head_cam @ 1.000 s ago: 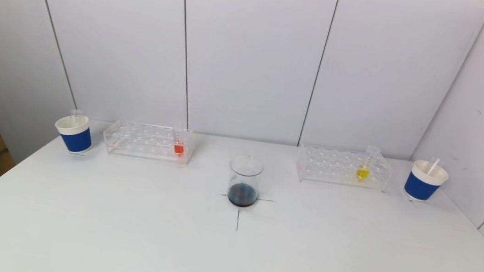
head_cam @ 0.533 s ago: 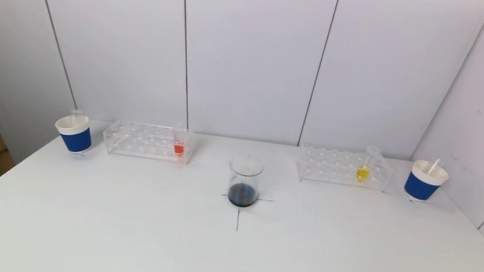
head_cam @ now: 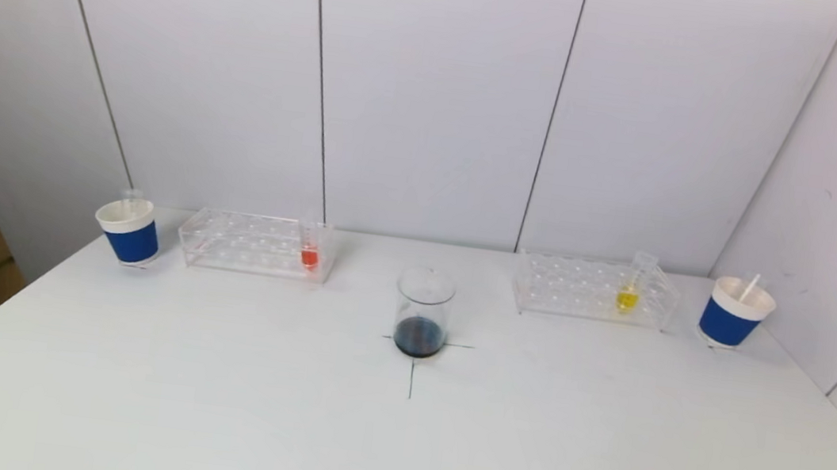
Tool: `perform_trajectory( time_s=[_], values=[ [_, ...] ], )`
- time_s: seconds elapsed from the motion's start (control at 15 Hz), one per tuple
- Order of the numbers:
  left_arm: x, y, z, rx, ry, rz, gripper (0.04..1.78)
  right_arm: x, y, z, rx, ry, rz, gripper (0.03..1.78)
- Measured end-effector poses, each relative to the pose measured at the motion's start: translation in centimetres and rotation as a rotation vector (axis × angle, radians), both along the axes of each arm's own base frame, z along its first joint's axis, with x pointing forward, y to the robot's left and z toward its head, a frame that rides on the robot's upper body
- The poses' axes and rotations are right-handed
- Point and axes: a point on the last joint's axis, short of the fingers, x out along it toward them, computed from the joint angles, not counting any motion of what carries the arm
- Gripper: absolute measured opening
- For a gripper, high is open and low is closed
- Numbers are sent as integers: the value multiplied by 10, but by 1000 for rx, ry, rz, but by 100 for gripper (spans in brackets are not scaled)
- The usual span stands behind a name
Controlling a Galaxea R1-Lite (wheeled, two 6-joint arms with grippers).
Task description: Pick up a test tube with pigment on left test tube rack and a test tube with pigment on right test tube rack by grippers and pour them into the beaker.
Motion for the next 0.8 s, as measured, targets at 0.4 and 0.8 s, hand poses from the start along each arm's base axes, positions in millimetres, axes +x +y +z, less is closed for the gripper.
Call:
perform_trajectory(
  time_s=[0.4,0.8],
  values=[
    [0,0,0,0,0,0,178,0,0,0,52,-1,0,177],
    [0,0,0,0,0,0,178,0,0,0,52,-2,0,177]
  ],
)
